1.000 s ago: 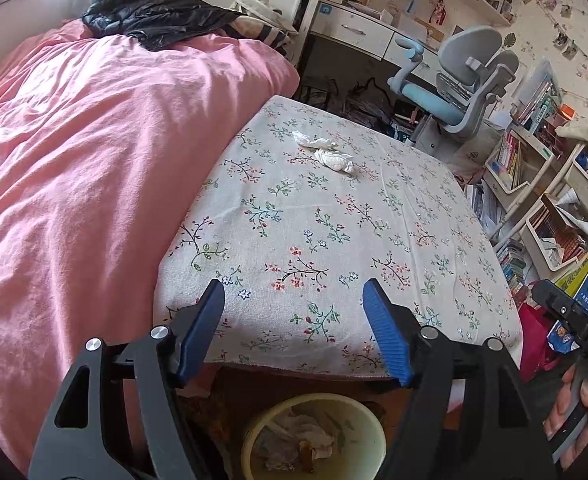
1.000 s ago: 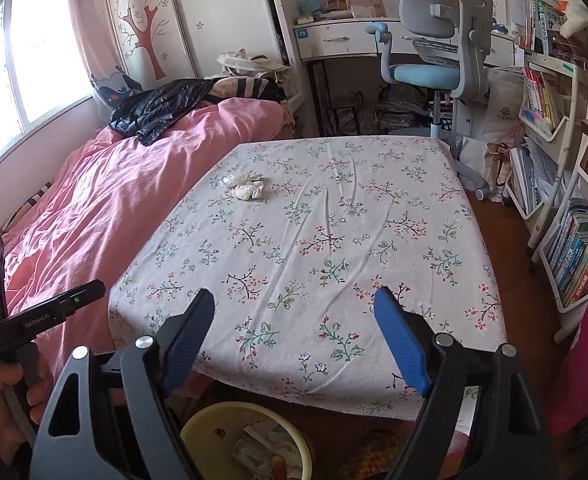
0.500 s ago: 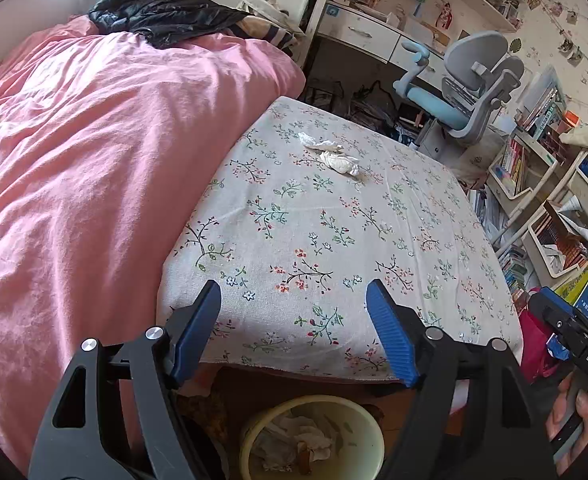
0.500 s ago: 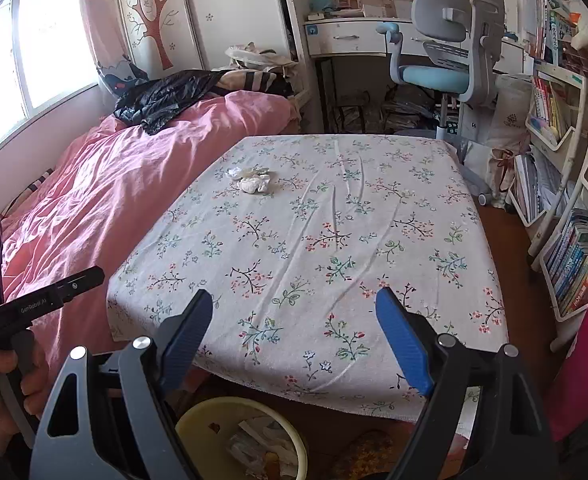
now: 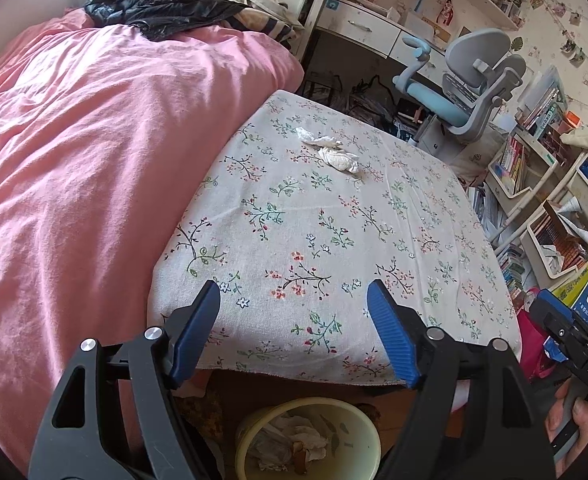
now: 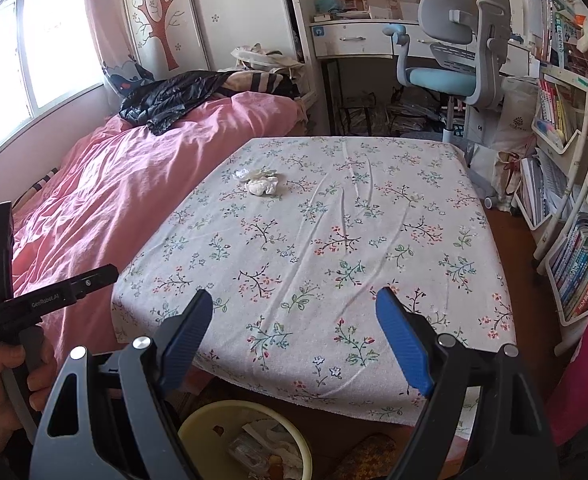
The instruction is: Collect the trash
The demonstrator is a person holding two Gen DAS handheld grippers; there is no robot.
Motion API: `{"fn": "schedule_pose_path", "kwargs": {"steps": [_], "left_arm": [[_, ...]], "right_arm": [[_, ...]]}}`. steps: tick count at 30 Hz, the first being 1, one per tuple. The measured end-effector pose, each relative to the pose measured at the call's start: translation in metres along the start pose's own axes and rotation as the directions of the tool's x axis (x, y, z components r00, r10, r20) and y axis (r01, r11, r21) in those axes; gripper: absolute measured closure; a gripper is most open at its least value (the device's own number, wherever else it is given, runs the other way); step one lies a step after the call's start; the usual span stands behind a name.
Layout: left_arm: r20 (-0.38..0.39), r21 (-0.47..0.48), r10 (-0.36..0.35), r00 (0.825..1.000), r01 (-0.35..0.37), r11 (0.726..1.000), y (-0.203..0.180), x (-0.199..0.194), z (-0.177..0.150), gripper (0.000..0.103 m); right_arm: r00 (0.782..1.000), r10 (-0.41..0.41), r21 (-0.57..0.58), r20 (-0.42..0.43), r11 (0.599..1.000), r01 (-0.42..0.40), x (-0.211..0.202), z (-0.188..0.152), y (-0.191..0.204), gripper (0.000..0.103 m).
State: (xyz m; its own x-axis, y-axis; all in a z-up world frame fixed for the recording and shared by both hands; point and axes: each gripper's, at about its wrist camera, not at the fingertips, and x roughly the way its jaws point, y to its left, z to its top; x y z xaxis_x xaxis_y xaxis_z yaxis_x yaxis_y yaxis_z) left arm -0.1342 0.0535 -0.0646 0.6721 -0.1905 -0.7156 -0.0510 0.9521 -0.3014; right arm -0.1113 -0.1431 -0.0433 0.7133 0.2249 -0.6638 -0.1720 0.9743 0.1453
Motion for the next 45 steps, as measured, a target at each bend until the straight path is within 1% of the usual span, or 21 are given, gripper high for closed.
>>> {"fn": "schedule_pose_path", "kwargs": {"steps": [6, 10, 12, 16, 20, 24, 26, 28, 30, 32, 33, 34, 35, 36, 37, 38, 40, 43, 45], "left_arm": [[-0.022, 0.008, -0.002, 1.000, 0.003, 1.000, -0.004, 0.022, 0.018, 0.030], [-0.030, 0.016, -0.001, 1.000, 0.001, 1.000, -0.009, 0.042, 0.037, 0.029], [-0.021, 0.017, 0.000, 1.000, 0.001, 1.000, -0.010, 0.052, 0.049, 0.029], [-0.008, -0.004, 0.023, 1.000, -0.023, 1.000, -0.004, 0.073, 0.073, 0.029], [0.011, -0.033, 0.044, 0.999, -0.043, 0.999, 0.009, 0.091, 0.098, 0.029], [0.025, -0.066, 0.045, 0.999, -0.043, 0.997, 0.021, 0.110, 0.121, 0.029], [0.031, -0.090, 0.039, 0.999, -0.036, 0.995, 0.025, 0.121, 0.134, 0.029], [0.036, -0.100, 0.030, 0.999, -0.027, 0.995, 0.026, 0.133, 0.147, 0.029], [0.043, -0.102, 0.022, 0.999, -0.018, 0.995, 0.025, 0.144, 0.158, 0.029], [0.043, -0.101, 0.016, 0.999, -0.012, 0.995, 0.024, 0.156, 0.168, 0.029], [0.041, -0.095, 0.015, 0.999, -0.011, 0.995, 0.022, 0.163, 0.173, 0.029], [0.038, -0.086, 0.016, 0.999, -0.012, 0.996, 0.020, 0.170, 0.176, 0.029], [0.033, -0.074, 0.017, 0.999, -0.014, 0.997, 0.017, 0.177, 0.179, 0.029], [0.026, -0.061, 0.015, 1.000, -0.014, 0.998, 0.014, 0.184, 0.181, 0.029], [0.017, -0.046, 0.013, 1.000, -0.012, 0.999, 0.010, 0.191, 0.183, 0.029], [0.010, -0.033, 0.011, 1.000, -0.011, 0.999, 0.007, 0.198, 0.186, 0.029], [-0.005, 0.003, 0.010, 1.000, -0.010, 1.000, -0.005, 0.211, 0.189, 0.028], [-0.019, 0.085, 0.024, 1.000, -0.023, 0.996, -0.026, 0.230, 0.190, 0.023], [-0.042, 0.149, 0.032, 0.999, -0.026, 0.989, -0.040, 0.242, 0.188, 0.023]], "right_arm": [[1.000, 0.031, 0.060, 0.002, 0.998, -0.031, 0.018, 0.008, -0.010, 0.022], [0.999, 0.050, 0.099, 0.001, 0.994, -0.049, 0.034, 0.017, -0.019, 0.022], [0.999, 0.048, 0.082, -0.010, 0.996, -0.047, 0.046, 0.023, -0.017, 0.022], [0.998, 0.063, -0.001, -0.007, 0.998, -0.063, 0.066, 0.043, -0.001, 0.023], [0.997, 0.070, -0.065, -0.017, 0.995, -0.071, 0.104, 0.065, 0.018, 0.023], [0.996, 0.074, -0.103, -0.047, 0.992, -0.079, 0.151, 0.084, 0.031, 0.023], [0.995, 0.079, -0.122, -0.067, 0.989, -0.087, 0.176, 0.093, 0.039, 0.027], [0.993, 0.087, -0.134, -0.086, 0.986, -0.098, 0.197, 0.102, 0.046, 0.030], [0.991, 0.076, -0.152, -0.108, 0.984, -0.092, 0.219, 0.110, 0.051, 0.034], [0.987, 0.072, -0.165, -0.144, 0.982, -0.095, 0.239, 0.114, 0.053, 0.042], [0.984, 0.063, -0.175, -0.165, 0.980, -0.092, 0.248, 0.115, 0.054, 0.044], [0.980, 0.062, -0.183, -0.188, 0.978, -0.097, 0.255, 0.114, 0.053, 0.049], [0.976, 0.065, -0.189, -0.210, 0.976, -0.106, 0.260, 0.112, 0.052, 0.060], [0.971, 0.065, -0.198, -0.230, 0.974, -0.112, 0.264, 0.110, 0.051, 0.065], [0.972, 0.060, -0.216, -0.225, 0.970, -0.110, 0.263, 0.108, 0.049, 0.073], [0.972, 0.058, -0.226, -0.227, 0.968, -0.111, 0.260, 0.108, 0.046, 0.078], [0.968, 0.081, -0.218, -0.236, 0.967, -0.134, 0.250, 0.106, 0.036, 0.081], [0.968, 0.076, -0.251, -0.239, 0.958, -0.137, 0.230, 0.099, 0.019, 0.081], [0.966, 0.072, -0.254, -0.247, 0.958, -0.136, 0.214, 0.093, 0.002, 0.081]]}}
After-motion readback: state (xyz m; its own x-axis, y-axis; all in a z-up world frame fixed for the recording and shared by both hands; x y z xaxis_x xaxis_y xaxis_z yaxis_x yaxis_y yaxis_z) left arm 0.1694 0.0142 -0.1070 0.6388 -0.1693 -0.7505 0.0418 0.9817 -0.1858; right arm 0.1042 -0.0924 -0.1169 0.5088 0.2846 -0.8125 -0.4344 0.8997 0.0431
